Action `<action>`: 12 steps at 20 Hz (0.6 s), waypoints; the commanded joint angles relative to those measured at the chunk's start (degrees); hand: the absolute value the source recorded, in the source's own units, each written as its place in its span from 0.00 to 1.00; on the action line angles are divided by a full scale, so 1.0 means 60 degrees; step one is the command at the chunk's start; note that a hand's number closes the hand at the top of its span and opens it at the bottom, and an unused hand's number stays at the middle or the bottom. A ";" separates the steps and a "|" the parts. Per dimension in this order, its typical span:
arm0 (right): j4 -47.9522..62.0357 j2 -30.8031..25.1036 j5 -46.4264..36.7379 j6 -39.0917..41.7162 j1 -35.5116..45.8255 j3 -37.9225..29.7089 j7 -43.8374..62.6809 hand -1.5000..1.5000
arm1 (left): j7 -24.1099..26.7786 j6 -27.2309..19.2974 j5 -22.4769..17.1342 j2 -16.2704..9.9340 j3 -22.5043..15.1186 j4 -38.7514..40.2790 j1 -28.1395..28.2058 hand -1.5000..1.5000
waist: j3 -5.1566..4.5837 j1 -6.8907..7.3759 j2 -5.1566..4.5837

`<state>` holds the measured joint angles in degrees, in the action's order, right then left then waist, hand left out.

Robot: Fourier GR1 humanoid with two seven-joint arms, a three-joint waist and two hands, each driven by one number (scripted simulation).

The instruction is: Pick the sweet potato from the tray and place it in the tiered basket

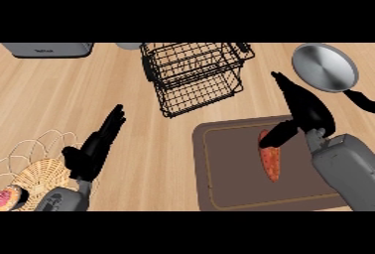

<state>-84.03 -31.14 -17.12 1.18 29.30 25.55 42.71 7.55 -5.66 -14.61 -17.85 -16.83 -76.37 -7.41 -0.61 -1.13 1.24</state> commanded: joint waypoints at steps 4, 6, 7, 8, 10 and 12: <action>-0.2042 -0.0439 0.1504 0.3804 0.1492 0.0463 0.4277 0.00 | 0.0041 0.0003 0.0071 0.0043 0.0030 -0.0001 0.0063 0.50 | 0.0053 0.0038 -0.0042; -0.2946 -0.0047 0.1701 0.3612 0.1291 0.0580 0.5500 0.00 | 0.0224 0.0067 0.0163 0.0231 -0.0038 0.0173 -0.0011 0.50 | 0.0069 -0.0027 -0.0085; -0.2462 0.0221 0.1786 0.3702 0.1684 0.0710 0.5784 0.00 | 0.0012 -0.0068 0.0194 0.0427 -0.0020 0.0356 -0.0435 0.50 | 0.0068 0.0048 -0.0133; -0.2274 0.0330 0.1690 0.3511 0.1599 0.0842 0.5935 0.00 | 0.0125 -0.0127 0.0329 0.0406 -0.0132 0.0120 -0.0146 0.50 | 0.0075 0.0138 -0.0139; -0.2622 -0.0085 0.1946 0.3493 0.1290 0.0571 0.6005 0.00 | 0.0226 0.0187 0.0181 0.0228 -0.0078 -0.0005 0.0279 0.50 | 0.0082 0.0113 -0.0134; -0.2679 0.0053 0.1625 0.3110 0.1285 0.0816 0.6311 0.00 | 0.0309 0.0414 0.0029 -0.0026 0.0230 -0.0047 0.0190 0.50 | 0.0082 0.0140 -0.0139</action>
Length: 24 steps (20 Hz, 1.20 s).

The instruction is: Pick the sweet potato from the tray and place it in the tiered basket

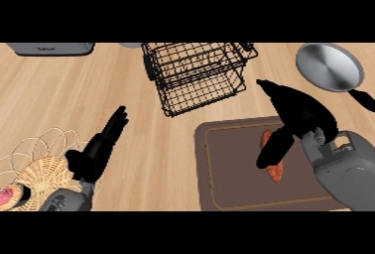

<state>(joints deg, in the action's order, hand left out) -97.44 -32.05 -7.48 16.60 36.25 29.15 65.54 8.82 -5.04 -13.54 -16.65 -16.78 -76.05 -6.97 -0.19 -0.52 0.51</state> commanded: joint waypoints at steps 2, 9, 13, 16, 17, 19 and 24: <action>-0.0417 0.0106 -0.0545 0.0171 0.0359 0.0026 0.2368 0.00 | -0.0050 0.0056 0.0017 0.0183 0.0246 0.0526 -0.0506 0.50 | 0.0013 -0.0025 -0.0052; 0.0242 -0.0332 -0.0886 0.0467 -0.0667 0.0668 0.2315 0.00 | 0.0262 0.0093 0.0094 0.0095 0.0286 0.0265 -0.0020 0.50 | 0.0010 -0.0061 -0.0048; 0.0711 0.0371 -0.1076 0.0092 -0.0803 0.0719 0.2213 0.00 | 0.0030 0.0433 -0.0059 0.0071 0.0445 0.0383 -0.0276 0.50 | 0.0019 0.0070 -0.0079; 0.0944 0.0671 -0.1604 -0.0352 -0.1168 0.0604 0.1672 0.00 | -0.0323 0.0389 0.0120 -0.0030 0.0399 -0.0198 -0.0143 0.50 | 0.0028 0.0124 -0.0073; 0.0639 0.0550 -0.1477 0.0037 -0.1133 0.0476 0.1840 0.00 | -0.0583 0.0325 0.0076 0.0127 0.0452 -0.0097 -0.0377 0.50 | 0.0026 0.0082 -0.0069; 0.0927 0.0672 -0.2123 -0.0422 -0.1540 0.0823 0.1702 0.00 | -0.0501 0.0238 0.0254 0.0209 0.0283 -0.0166 -0.0208 0.50 | 0.0026 0.0086 -0.0070; 0.0802 0.0503 -0.2182 -0.0100 -0.1921 0.0356 0.1756 0.00 | -0.0127 0.0437 0.0210 0.0176 0.0563 0.0003 -0.0051 0.50 | 0.0021 0.0060 -0.0078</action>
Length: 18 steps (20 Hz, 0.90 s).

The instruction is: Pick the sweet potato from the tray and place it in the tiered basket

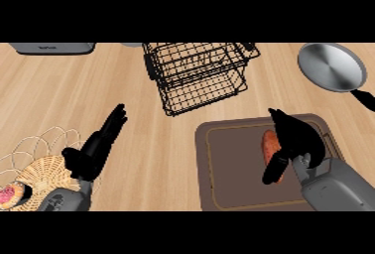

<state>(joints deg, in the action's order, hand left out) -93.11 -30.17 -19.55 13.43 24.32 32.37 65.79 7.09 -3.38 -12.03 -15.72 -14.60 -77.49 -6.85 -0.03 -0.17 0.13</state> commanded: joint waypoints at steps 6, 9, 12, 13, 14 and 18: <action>0.0327 0.0217 -0.0582 0.0168 -0.0873 -0.0576 0.0684 0.00 | 0.0508 0.0328 0.0229 0.0319 0.0256 0.0802 -0.0248 0.50 | 0.0000 -0.0023 -0.0023; 0.0414 0.0768 -0.0793 0.0460 -0.0767 -0.0589 0.0922 0.00 | -0.0487 0.0228 0.0203 0.0232 0.0275 -0.0220 -0.0150 0.50 | 0.0003 0.0036 -0.0010; 0.0899 0.0492 -0.1006 0.0458 -0.1068 -0.1013 -0.0145 0.00 | -0.0366 0.0267 0.0258 0.0464 0.0420 0.0027 -0.0348 0.50 | 0.0005 0.0026 -0.0019; 0.0738 0.1233 -0.1321 0.0200 -0.1119 -0.0618 0.0421 0.00 | -0.0207 -0.0292 0.0850 0.0837 0.0125 0.0266 -0.0352 0.50 | 0.0004 0.0024 -0.0018; 0.0759 0.0878 -0.1430 0.0259 -0.1404 -0.0796 -0.0045 0.00 | 0.0406 0.0551 0.0449 0.0449 0.0506 0.0690 -0.0139 0.50 | 0.0002 0.0014 -0.0022; 0.1622 0.1626 -0.2042 -0.0175 -0.1479 -0.1197 -0.1217 1.00 | -0.0473 0.0572 0.0675 0.0312 0.0626 -0.0472 0.0098 0.50 | 0.0007 0.0060 -0.0018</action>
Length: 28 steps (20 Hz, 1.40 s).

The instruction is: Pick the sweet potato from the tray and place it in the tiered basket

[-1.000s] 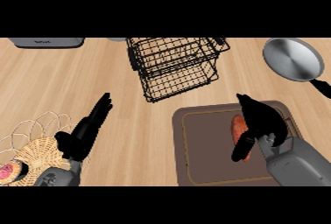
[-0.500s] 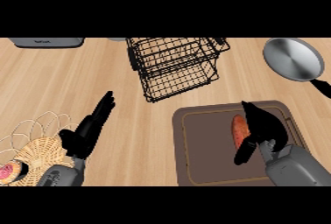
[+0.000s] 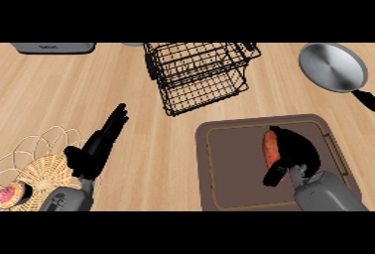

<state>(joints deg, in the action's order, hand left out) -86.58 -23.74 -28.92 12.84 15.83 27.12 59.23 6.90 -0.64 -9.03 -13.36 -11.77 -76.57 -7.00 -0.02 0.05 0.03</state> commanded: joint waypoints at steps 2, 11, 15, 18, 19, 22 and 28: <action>0.0010 0.0299 -0.0640 -0.0732 -0.0227 -0.0483 -0.1004 1.00 | -0.0026 0.0134 0.0094 0.0233 0.0111 -0.0160 0.0019 0.50 | 0.0005 -0.0005 0.0000; 0.0137 0.1260 -0.2008 -0.0368 0.0132 -0.0924 -0.1243 1.00 | -0.0132 0.0635 0.0384 0.0082 0.0700 -0.0557 0.0550 0.50 | 0.0003 0.0020 0.0005; -0.0424 0.1160 -0.2387 0.0045 -0.0070 -0.1322 -0.1450 1.00 | -0.0123 0.0559 0.0731 0.0581 0.0739 -0.0030 -0.0029 0.50 | 0.0002 -0.0014 0.0003; 0.1783 -0.1055 -0.1314 0.0264 0.1215 -0.2142 -0.5522 1.00 | -0.0213 0.0441 0.0695 0.0610 0.0410 -0.0319 -0.0039 0.50 | 0.0037 0.0319 -0.0125; 0.1795 -0.1579 -0.1369 0.0329 0.1209 -0.2082 -0.6383 1.00 | -0.0185 0.0487 0.0626 0.0604 0.0454 -0.0325 -0.0046 0.50 | 0.0045 0.0338 -0.0142; 0.2202 -0.2797 -0.1293 0.0446 0.1580 -0.2334 -0.8449 1.00 | -0.0225 0.0675 0.0598 0.0513 0.0428 -0.0238 -0.0184 0.50 | 0.0081 0.0472 -0.0278; 0.4357 -0.2770 0.0768 0.0443 0.2846 -0.4220 -1.1736 1.00 | -0.0285 0.0726 0.0590 0.0514 0.0456 -0.0254 -0.0350 0.50 | 0.0062 0.0532 -0.0227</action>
<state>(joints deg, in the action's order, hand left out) -66.79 -39.12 -30.64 14.31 29.16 7.06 0.84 5.71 3.26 -5.51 -9.90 -9.13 -78.03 -8.30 0.37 3.16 -1.42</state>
